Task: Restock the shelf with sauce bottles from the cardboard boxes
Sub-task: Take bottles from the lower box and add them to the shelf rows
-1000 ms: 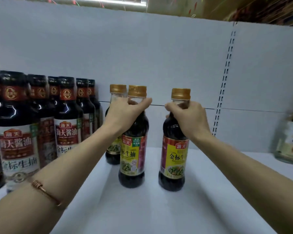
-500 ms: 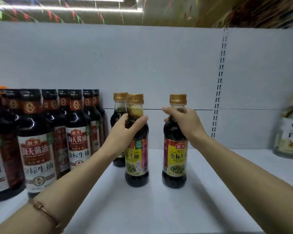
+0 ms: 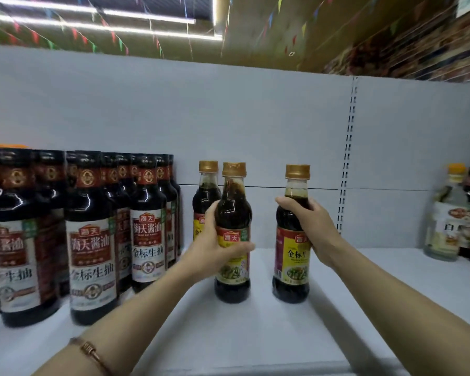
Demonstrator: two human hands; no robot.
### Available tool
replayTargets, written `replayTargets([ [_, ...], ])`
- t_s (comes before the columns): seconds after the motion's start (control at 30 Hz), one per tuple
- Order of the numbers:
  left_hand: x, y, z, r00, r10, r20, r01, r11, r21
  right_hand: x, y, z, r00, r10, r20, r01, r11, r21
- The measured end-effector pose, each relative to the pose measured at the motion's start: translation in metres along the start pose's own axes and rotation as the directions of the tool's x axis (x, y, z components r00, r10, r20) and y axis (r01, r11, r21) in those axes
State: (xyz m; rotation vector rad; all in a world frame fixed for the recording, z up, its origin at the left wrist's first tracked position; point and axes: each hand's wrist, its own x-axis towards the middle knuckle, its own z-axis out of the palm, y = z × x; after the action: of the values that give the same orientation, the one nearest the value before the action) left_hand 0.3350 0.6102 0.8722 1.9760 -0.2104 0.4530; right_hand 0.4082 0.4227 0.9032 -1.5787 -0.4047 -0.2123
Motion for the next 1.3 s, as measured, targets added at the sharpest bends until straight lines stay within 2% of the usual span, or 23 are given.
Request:
replayTargets([
  [0.2, -0.001, -0.013, 0.009, 0.998, 0.025, -0.059, -0.027, 0.999, -0.023, -0.007, 0.001, 0.003, 0.999, 0.019, -0.048, -0.018, 1.000, 0.015],
  [0.43, -0.012, -0.020, 0.000, 0.989, 0.054, -0.141, -0.042, 0.996, 0.084, -0.018, -0.005, 0.009, 0.998, -0.001, -0.064, -0.001, 0.999, -0.033],
  [0.6, -0.017, -0.026, -0.015, 0.969, 0.109, -0.222, -0.071, 0.982, 0.174, -0.018, -0.004, 0.031, 0.999, 0.014, -0.036, -0.014, 1.000, 0.007],
  [0.8, -0.007, -0.035, -0.025, 0.971, 0.078, -0.228, -0.020, 0.969, 0.245, -0.005, 0.007, 0.059, 0.998, 0.018, -0.062, -0.018, 1.000, 0.000],
  [1.3, 0.001, -0.043, -0.026, 0.961, 0.024, -0.275, 0.077, 0.933, 0.351, -0.003, 0.007, 0.060, 0.998, -0.024, -0.053, 0.024, 1.000, -0.015],
])
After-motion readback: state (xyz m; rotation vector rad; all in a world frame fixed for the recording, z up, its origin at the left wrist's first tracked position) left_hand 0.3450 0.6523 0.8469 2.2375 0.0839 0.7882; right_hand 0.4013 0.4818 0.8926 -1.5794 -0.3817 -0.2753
